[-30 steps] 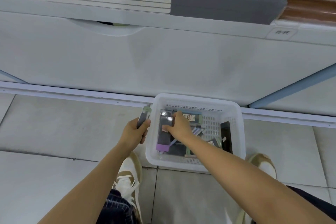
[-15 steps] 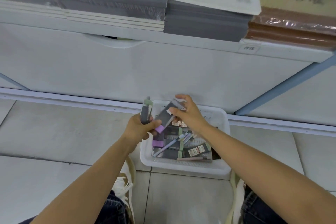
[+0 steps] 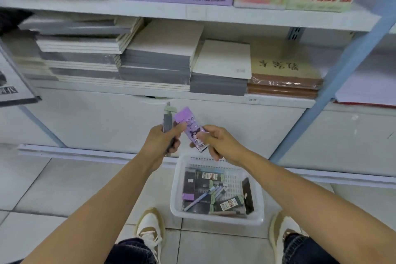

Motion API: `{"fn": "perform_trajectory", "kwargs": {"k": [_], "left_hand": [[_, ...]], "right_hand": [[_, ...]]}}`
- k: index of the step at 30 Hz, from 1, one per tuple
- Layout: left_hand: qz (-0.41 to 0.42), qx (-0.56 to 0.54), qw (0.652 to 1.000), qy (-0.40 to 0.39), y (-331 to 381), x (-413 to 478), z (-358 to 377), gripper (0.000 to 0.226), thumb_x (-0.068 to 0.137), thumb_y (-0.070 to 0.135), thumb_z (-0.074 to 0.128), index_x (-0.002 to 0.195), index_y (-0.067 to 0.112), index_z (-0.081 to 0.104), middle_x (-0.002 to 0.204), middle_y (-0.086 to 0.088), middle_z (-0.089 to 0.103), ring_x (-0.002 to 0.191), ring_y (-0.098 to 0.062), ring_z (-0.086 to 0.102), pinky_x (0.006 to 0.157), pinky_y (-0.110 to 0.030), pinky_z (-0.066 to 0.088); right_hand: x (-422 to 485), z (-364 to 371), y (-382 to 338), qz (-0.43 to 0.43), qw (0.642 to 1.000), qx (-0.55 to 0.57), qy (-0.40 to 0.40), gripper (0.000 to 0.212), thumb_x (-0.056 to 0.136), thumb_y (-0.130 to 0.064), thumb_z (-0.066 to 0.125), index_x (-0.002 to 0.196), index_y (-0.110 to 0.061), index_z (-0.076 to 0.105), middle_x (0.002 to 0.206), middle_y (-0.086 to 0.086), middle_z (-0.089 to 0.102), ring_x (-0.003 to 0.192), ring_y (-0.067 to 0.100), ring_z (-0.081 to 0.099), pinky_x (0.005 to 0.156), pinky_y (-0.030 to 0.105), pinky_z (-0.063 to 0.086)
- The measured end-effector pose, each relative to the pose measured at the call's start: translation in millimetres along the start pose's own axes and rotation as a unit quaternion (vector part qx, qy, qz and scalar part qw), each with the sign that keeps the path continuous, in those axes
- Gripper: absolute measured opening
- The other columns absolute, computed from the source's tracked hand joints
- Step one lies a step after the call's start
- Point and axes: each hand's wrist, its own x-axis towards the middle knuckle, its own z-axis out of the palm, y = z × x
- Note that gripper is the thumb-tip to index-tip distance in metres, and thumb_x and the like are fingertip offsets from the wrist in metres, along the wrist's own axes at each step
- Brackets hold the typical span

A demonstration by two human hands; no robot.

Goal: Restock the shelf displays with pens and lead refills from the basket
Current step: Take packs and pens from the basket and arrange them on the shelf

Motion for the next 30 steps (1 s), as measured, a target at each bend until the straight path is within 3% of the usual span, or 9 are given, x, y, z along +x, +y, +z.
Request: {"fn": "perform_trajectory", "kwargs": {"k": [4, 7, 10, 13, 16, 20, 24, 27, 30], "left_hand": [[0.074, 0.046, 0.996, 0.024, 31, -13, 3, 0.034, 0.085, 0.028, 0.071, 0.062, 0.017, 0.049, 0.047, -0.002, 0.048, 0.040, -0.014, 0.034, 0.040, -0.020, 0.025], [0.111, 0.056, 0.992, 0.010, 64, -24, 4, 0.035, 0.085, 0.030, 0.072, 0.062, 0.018, 0.048, 0.048, -0.001, 0.046, 0.041, -0.013, 0.033, 0.043, -0.022, 0.022], [0.150, 0.066, 0.986, -0.001, 103, -33, 7, 0.032, 0.085, 0.030, 0.072, 0.066, 0.016, 0.051, 0.049, -0.002, 0.046, 0.041, -0.013, 0.032, 0.044, -0.023, 0.021], [0.195, 0.096, 0.976, -0.012, 140, -43, 13, 0.026, 0.086, 0.028, 0.071, 0.068, 0.015, 0.057, 0.046, 0.001, 0.046, 0.038, -0.010, 0.032, 0.039, -0.018, 0.023], [0.227, 0.111, 0.967, -0.036, 169, -49, 19, 0.026, 0.087, 0.026, 0.070, 0.065, 0.017, 0.058, 0.044, 0.003, 0.047, 0.037, -0.008, 0.034, 0.036, -0.016, 0.026], [0.226, 0.108, 0.967, -0.046, 197, -53, 23, 0.032, 0.087, 0.036, 0.069, 0.067, 0.017, 0.053, 0.048, 0.000, 0.047, 0.041, -0.012, 0.036, 0.039, -0.018, 0.025], [0.196, 0.032, 0.978, -0.059, 220, -51, 23, 0.022, 0.092, 0.038, 0.058, 0.088, 0.016, 0.056, 0.055, 0.003, 0.047, 0.046, -0.013, 0.037, 0.042, -0.021, 0.025], [0.194, 0.005, 0.979, -0.058, 234, -48, 15, 0.019, 0.098, 0.031, 0.047, 0.102, 0.018, 0.060, 0.057, 0.006, 0.048, 0.043, -0.011, 0.038, 0.041, -0.021, 0.024], [0.236, 0.026, 0.970, -0.045, 244, -43, 5, 0.022, 0.102, 0.031, 0.043, 0.102, 0.017, 0.061, 0.065, 0.004, 0.056, 0.048, -0.011, 0.049, 0.043, -0.021, 0.029]], "right_hand": [[-8, -3, -47, 0.021, 0.992, -0.109, -0.055, 0.037, 0.101, -0.038, 0.045, 0.115, -0.007, 0.059, 0.102, 0.022, 0.070, 0.032, 0.007, 0.030, 0.036, 0.020, 0.024], [-15, -8, -87, -0.034, 0.970, -0.238, 0.030, 0.046, 0.099, -0.052, 0.039, 0.107, -0.015, 0.064, 0.065, -0.010, 0.064, 0.039, 0.005, 0.040, 0.046, 0.025, 0.035], [-22, -12, -126, -0.096, 0.914, -0.383, 0.091, 0.051, 0.098, -0.058, 0.028, 0.104, -0.023, 0.064, 0.092, -0.002, 0.067, 0.075, 0.016, 0.059, 0.066, 0.034, 0.048], [-28, -20, -163, -0.130, 0.869, -0.461, 0.123, 0.051, 0.099, -0.056, 0.025, 0.115, -0.024, 0.062, 0.110, 0.003, 0.068, 0.097, 0.026, 0.060, 0.083, 0.042, 0.049], [-34, -28, -198, -0.234, 0.868, -0.425, 0.109, 0.032, 0.101, -0.035, 0.044, 0.126, -0.018, 0.055, 0.111, 0.001, 0.066, 0.096, 0.022, 0.061, 0.079, 0.039, 0.049], [-42, -38, -237, -0.304, 0.902, -0.301, 0.064, 0.051, 0.095, -0.015, 0.060, 0.142, -0.023, 0.042, 0.084, -0.004, 0.052, 0.076, 0.014, 0.052, 0.074, 0.029, 0.046], [-34, -49, -273, -0.322, 0.897, -0.272, 0.133, 0.031, 0.092, -0.009, 0.061, 0.123, -0.014, 0.056, 0.106, 0.001, 0.068, 0.095, 0.017, 0.065, 0.081, 0.029, 0.056], [-22, -59, -302, -0.333, 0.897, -0.213, 0.195, 0.019, 0.094, -0.011, 0.060, 0.111, -0.017, 0.056, 0.106, 0.005, 0.069, 0.093, 0.018, 0.067, 0.069, 0.021, 0.055], [-7, -70, -330, -0.343, 0.879, -0.213, 0.256, 0.016, 0.093, -0.013, 0.061, 0.107, -0.019, 0.057, 0.105, 0.001, 0.067, 0.095, 0.019, 0.067, 0.076, 0.029, 0.059]]}}
